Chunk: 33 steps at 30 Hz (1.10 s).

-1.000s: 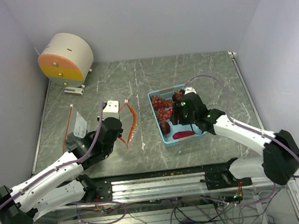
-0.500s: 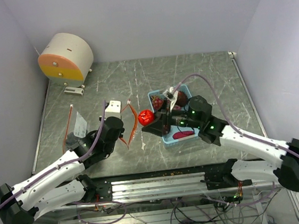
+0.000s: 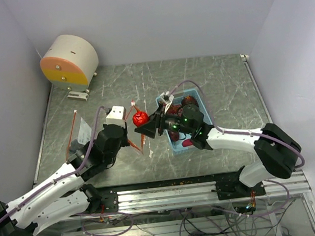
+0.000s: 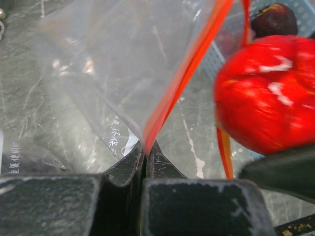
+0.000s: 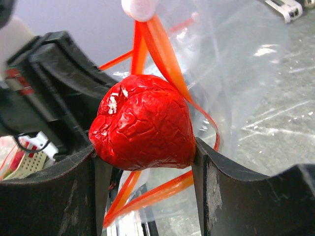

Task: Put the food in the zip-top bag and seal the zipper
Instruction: Place the fake vegetable in the zipper food storage bag.

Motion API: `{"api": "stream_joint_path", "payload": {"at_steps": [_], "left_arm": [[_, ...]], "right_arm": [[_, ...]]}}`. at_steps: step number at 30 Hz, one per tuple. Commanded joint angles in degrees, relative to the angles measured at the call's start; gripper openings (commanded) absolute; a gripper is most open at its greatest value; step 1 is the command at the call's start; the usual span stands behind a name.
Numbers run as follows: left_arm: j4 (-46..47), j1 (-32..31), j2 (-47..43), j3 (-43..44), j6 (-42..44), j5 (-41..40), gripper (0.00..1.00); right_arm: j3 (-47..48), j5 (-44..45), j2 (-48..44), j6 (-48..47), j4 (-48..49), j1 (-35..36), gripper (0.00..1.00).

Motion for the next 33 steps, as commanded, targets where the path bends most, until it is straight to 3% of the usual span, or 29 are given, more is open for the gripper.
{"api": "stream_joint_path", "payload": {"at_steps": [1,8,13,17,20,29,33], "left_arm": [[3.7,0.3,-1.4,0.7,-1.7,4.7,0.07],[6.4,0.3,-1.6,0.3,-2.4,8.7,0.07],[7.4,0.3,-1.1,0.1,-2.6,9.8,0.07],[7.7,0.3,-0.9,-0.1,-2.6,9.5,0.07],[7.1,0.3,-0.6,0.0,-2.4,8.6,0.07],[6.7,0.3,0.3,-0.5,-2.1,5.3,0.07],[6.8,0.3,1.4,-0.7,-2.4,5.1,0.07]], "right_arm": [[2.6,6.0,3.1,1.8,2.3,0.7,0.12],[10.3,23.5,4.7,-5.3,-19.0,4.9,0.29],[17.3,35.1,6.3,-10.3,-31.3,8.3,0.58],[18.9,36.5,5.7,-12.7,-36.3,8.7,0.70],[18.6,35.8,3.4,-14.3,-38.5,8.8,0.98],[14.3,20.3,-9.3,-20.6,-42.0,8.9,1.00],[11.7,22.9,-16.4,-19.6,-47.0,8.8,1.00]]}}
